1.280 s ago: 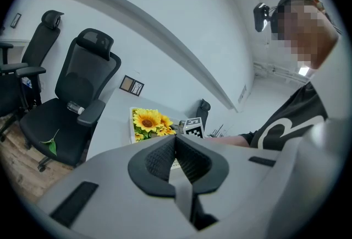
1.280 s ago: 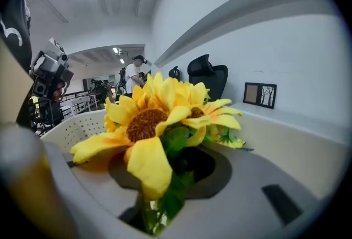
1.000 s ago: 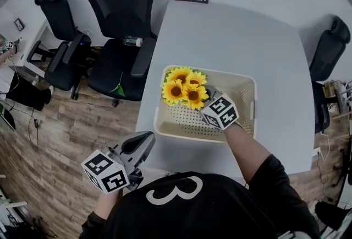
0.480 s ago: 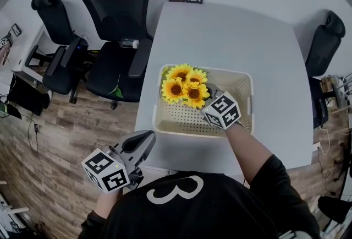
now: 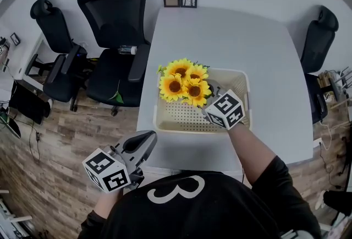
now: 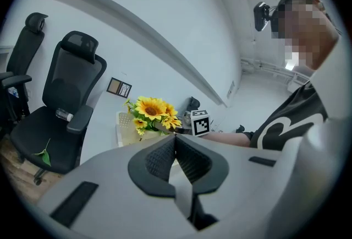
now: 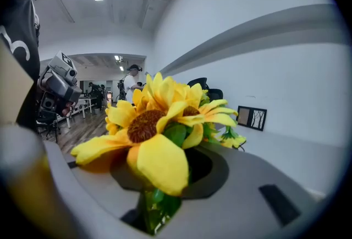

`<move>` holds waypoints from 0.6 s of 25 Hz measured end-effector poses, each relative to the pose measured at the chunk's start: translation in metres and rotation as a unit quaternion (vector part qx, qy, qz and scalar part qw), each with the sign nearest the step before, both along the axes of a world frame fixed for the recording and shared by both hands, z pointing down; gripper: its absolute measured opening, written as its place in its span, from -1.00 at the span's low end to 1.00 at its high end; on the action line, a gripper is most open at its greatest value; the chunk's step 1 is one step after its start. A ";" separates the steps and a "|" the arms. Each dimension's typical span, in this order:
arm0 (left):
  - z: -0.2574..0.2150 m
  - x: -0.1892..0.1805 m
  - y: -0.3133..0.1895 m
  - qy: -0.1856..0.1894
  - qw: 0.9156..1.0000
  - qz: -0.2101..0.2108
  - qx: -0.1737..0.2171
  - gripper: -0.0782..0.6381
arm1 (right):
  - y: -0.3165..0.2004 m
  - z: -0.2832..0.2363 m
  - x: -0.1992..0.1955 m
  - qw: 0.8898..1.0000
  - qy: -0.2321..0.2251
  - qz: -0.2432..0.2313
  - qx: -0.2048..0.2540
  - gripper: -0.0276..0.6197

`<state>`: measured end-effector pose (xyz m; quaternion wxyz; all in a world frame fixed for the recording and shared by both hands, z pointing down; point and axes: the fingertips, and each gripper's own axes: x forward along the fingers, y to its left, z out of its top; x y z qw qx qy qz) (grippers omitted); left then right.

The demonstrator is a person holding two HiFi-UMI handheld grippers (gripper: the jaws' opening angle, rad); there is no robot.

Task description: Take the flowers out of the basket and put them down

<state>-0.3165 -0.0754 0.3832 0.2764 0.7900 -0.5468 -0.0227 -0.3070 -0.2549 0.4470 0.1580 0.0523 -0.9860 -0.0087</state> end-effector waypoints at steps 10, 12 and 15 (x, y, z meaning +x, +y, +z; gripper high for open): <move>-0.013 0.005 0.012 -0.010 0.999 0.028 0.022 -0.75 | 0.020 -0.065 0.014 0.998 -0.055 0.030 0.021 -0.56; -0.017 0.007 0.013 -0.011 0.999 0.037 0.028 -0.75 | 0.026 -0.080 0.020 0.997 -0.066 0.033 0.024 -0.56; -0.021 0.011 0.015 -0.014 0.998 0.052 0.038 -0.75 | 0.038 -0.100 0.029 0.996 -0.079 0.038 0.033 -0.56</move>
